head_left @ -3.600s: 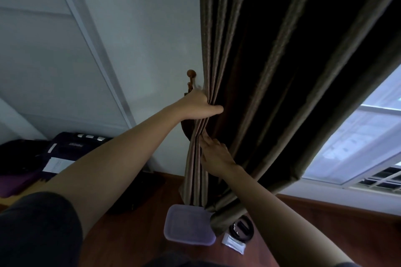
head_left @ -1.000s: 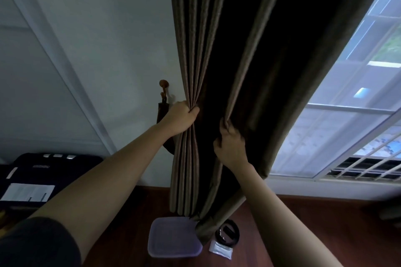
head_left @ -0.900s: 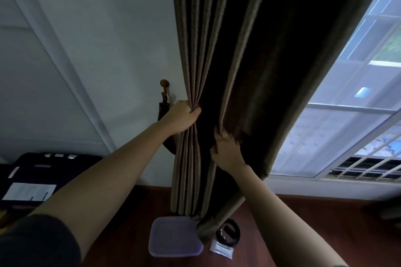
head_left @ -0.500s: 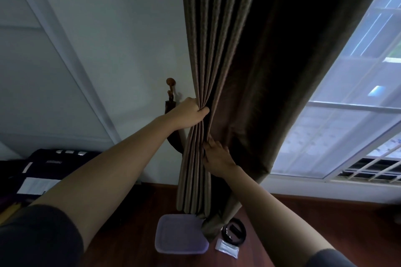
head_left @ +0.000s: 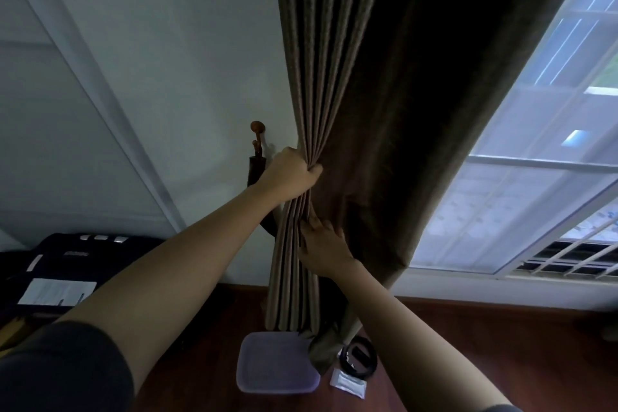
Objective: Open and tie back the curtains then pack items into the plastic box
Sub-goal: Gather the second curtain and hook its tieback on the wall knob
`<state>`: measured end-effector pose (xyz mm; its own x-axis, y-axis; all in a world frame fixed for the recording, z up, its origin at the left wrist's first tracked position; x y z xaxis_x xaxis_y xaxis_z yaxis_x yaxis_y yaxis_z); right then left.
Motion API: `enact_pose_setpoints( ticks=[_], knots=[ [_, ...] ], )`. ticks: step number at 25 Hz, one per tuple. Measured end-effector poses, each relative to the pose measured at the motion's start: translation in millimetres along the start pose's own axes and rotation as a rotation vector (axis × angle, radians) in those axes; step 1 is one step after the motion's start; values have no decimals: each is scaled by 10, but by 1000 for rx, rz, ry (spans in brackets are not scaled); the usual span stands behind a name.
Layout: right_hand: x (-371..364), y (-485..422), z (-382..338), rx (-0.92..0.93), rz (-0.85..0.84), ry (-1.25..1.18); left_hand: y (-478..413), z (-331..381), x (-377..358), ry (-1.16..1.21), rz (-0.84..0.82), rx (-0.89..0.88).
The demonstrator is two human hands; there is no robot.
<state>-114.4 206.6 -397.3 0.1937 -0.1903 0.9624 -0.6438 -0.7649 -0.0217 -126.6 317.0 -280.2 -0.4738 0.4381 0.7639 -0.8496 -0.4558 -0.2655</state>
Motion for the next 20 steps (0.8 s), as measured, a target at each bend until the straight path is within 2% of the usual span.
enact_pose_setpoints(
  ticks=[1,2,5,6,7,8,10,11,13,15,17,20],
  knots=[
    [74,68,44,14,128,-30,-8,-24,26,15,0,12],
    [194,157,76,4,359,-108,-18,-58,40,37,1,14],
    [767,479,247,-198,1378,-341,-21,-173,56,143,-41,49],
    [951,544,357,-316,1593,-357,-12,-189,64,182,-63,63],
    [1110,552,476,-429,1652,-390,-2,-176,78,215,-101,73],
    [1238,508,588,-522,1572,-464,-11,-175,78,241,-132,85],
    [1241,320,757,-599,1209,-609,-19,-185,70,259,-179,120],
    [1167,242,763,-568,1046,-578,-13,-188,54,259,-213,141],
    [920,143,629,-369,820,-458,16,-159,46,233,-241,187],
    [604,82,429,-199,595,-455,39,-124,58,243,-241,209],
    [315,61,262,-59,433,-491,68,-103,98,253,-238,208],
    [51,-8,179,36,355,-451,73,-94,168,263,-228,203]
  ],
)
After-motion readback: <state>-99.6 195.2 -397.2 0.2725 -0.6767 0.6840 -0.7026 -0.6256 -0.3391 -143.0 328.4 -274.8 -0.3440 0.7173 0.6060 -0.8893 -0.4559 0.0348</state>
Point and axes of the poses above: each hand's wrist, its own y-axis away from the middle knuckle, its own x-axis out of the back of the hand, z = x × y, the point moved 2 cm from there along -y, towards the middle knuckle, and after that the axes turned 12 degrees about z, right-handed, at the moved point
